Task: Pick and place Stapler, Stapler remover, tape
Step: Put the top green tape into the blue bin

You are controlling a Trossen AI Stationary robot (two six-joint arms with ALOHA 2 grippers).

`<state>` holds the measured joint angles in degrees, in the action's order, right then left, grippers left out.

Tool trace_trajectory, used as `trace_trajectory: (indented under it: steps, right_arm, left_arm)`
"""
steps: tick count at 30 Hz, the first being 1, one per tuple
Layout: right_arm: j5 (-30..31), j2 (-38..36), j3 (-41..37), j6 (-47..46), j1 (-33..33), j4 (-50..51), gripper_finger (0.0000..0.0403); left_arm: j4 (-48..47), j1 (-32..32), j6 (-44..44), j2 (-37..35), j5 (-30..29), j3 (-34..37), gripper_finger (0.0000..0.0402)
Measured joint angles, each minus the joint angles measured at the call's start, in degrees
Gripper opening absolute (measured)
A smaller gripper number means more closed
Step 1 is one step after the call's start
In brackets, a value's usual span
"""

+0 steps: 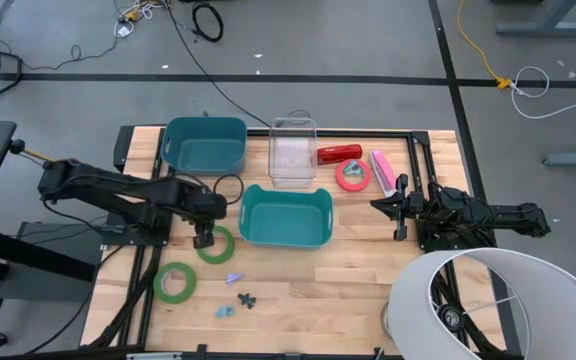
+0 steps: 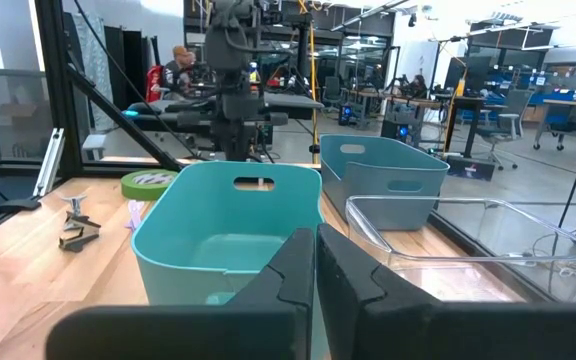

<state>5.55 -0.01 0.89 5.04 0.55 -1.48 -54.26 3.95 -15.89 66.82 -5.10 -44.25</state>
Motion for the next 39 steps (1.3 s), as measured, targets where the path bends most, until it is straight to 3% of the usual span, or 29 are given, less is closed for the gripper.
trace_trajectory:
  steps: [11, 28, 33, 39]
  right_arm:
    - [0.01, 0.00, 0.02, 0.00, 0.00, 0.01, 0.0018]
    - [0.00, 0.00, 0.01, 0.00, -0.01, 0.02, 0.0018]
    - [0.00, 0.00, 0.02, 0.00, 0.00, 0.01, 0.0018]
    - [0.01, 0.00, 0.00, 0.00, -0.01, 0.02, 0.0018]
  left_arm:
    - [0.15, 0.00, -5.01, 1.65, 3.08, 1.70, 0.0050]
    - [1.44, -0.02, -19.56, 1.74, 3.75, 8.17, 0.0276]
    - [2.21, 0.17, -22.50, 3.79, 5.81, 8.17, 0.0306]
    - [2.25, 0.17, -25.11, 7.08, 6.05, 8.17, 0.0311]
